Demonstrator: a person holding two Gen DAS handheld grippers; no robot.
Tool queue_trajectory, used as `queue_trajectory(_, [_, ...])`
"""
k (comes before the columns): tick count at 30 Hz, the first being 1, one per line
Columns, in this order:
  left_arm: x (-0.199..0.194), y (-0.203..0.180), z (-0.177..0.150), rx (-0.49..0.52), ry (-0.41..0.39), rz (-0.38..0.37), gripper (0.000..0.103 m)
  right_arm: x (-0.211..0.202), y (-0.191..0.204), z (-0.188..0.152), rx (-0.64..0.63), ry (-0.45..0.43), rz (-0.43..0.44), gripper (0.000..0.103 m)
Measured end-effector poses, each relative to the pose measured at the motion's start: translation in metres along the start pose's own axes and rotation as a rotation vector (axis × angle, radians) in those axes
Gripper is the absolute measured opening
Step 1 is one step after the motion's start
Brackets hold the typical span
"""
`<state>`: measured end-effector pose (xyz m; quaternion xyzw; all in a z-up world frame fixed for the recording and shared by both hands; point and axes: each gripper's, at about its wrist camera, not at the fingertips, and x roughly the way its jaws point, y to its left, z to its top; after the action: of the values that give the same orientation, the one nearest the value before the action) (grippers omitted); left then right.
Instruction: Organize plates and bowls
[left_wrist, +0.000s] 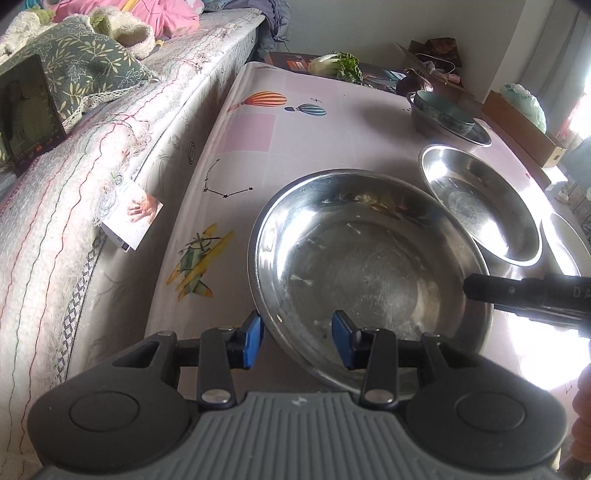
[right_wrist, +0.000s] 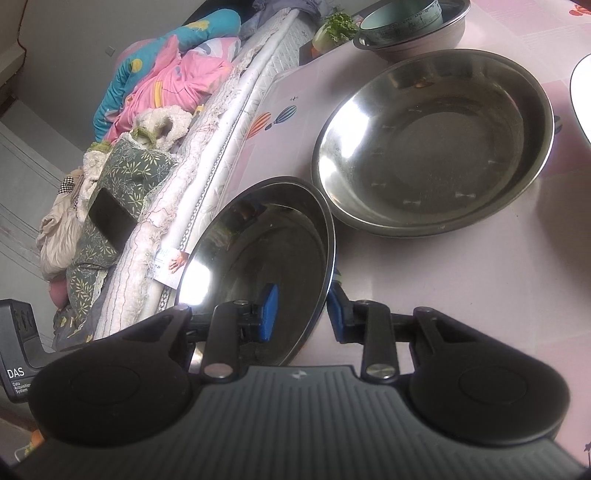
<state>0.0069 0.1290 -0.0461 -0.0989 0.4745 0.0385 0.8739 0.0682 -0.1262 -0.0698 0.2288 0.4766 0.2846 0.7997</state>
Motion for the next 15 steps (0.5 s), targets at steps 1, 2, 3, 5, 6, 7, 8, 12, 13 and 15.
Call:
queue_trajectory(1, [-0.002, 0.0, -0.002, 0.002, 0.008, -0.008, 0.042, -0.003, -0.001, -0.003, -0.001, 0.004, 0.005, 0.03])
queue_trajectory(2, [-0.004, 0.0, -0.004, 0.006, 0.01, -0.012, 0.042, -0.005, -0.001, -0.005, 0.0, 0.008, 0.008, 0.03])
queue_trajectory(3, [-0.007, 0.0, -0.006, 0.012, 0.013, -0.017, 0.042, -0.007, -0.002, -0.008, 0.003, 0.015, 0.014, 0.03])
queue_trajectory(5, [-0.01, 0.0, -0.009, 0.018, 0.025, -0.028, 0.042, -0.009, -0.004, -0.014, 0.007, 0.03, 0.027, 0.029])
queue_trajectory(6, [-0.011, 0.001, -0.011, 0.018, 0.03, -0.038, 0.042, -0.011, -0.006, -0.017, 0.012, 0.034, 0.038, 0.029])
queue_trajectory(7, [-0.011, 0.003, -0.011, 0.016, 0.035, -0.05, 0.042, -0.011, -0.008, -0.019, 0.024, 0.041, 0.05, 0.029])
queue_trajectory(8, [-0.011, 0.004, -0.012, 0.01, 0.036, -0.056, 0.044, -0.012, -0.01, -0.021, 0.033, 0.044, 0.056, 0.029])
queue_trajectory(12, [-0.012, 0.008, -0.01, -0.006, 0.014, -0.036, 0.055, -0.014, -0.016, -0.022, 0.044, 0.021, 0.027, 0.029])
queue_trajectory(13, [-0.011, 0.008, -0.008, -0.006, 0.007, -0.029, 0.058, -0.014, -0.017, -0.021, 0.045, 0.015, 0.022, 0.029])
queue_trajectory(15, [-0.01, 0.009, -0.005, -0.003, -0.005, -0.017, 0.059, -0.014, -0.017, -0.016, 0.037, 0.002, 0.008, 0.029])
